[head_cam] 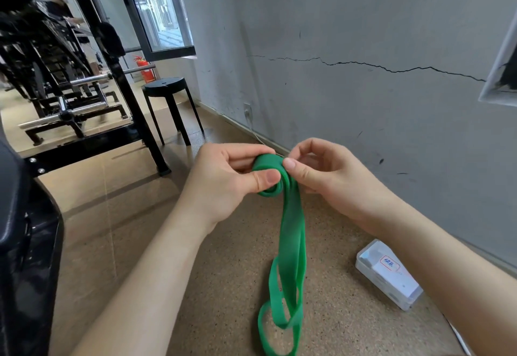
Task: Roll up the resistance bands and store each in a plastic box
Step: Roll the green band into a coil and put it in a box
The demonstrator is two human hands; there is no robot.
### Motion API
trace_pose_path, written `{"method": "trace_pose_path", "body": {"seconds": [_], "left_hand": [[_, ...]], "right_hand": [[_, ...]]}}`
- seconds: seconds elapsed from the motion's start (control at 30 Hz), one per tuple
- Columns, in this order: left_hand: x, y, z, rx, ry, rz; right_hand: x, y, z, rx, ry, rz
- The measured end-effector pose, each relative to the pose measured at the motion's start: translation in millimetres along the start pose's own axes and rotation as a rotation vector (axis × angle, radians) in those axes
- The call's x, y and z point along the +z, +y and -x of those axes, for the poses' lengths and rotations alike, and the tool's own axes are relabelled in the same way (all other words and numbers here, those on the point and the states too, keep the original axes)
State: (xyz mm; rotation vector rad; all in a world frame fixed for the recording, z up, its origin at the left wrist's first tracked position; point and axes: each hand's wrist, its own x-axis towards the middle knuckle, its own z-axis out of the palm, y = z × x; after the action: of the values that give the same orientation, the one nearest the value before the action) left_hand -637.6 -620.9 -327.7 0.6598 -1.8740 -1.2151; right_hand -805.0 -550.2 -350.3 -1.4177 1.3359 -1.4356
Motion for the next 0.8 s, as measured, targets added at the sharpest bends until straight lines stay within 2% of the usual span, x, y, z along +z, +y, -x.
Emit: {"method": "trace_pose_path", "body": {"seconds": [0.13,0.27,0.57,0.8], "left_hand": [[2.2,-0.7,-3.7,-0.015,0.131,0.069],[6.5,0.1,-3.2,-0.035,0.182,0.099],[20.7,3.5,-3.1,-0.059,0.328,0.237],[31.0,2.0,-1.8,-0.13,0.277,0.425]], "right_hand": [[4.4,-10.2,6.5,-0.061,0.038,0.175],[7.3,-6.4,4.6,-0.075,0.125,0.331],[9.4,-12.1,6.1,-0.037,0.116,0.054],[6.4,-9.3,3.4,-0.048,0.219,0.004]]}}
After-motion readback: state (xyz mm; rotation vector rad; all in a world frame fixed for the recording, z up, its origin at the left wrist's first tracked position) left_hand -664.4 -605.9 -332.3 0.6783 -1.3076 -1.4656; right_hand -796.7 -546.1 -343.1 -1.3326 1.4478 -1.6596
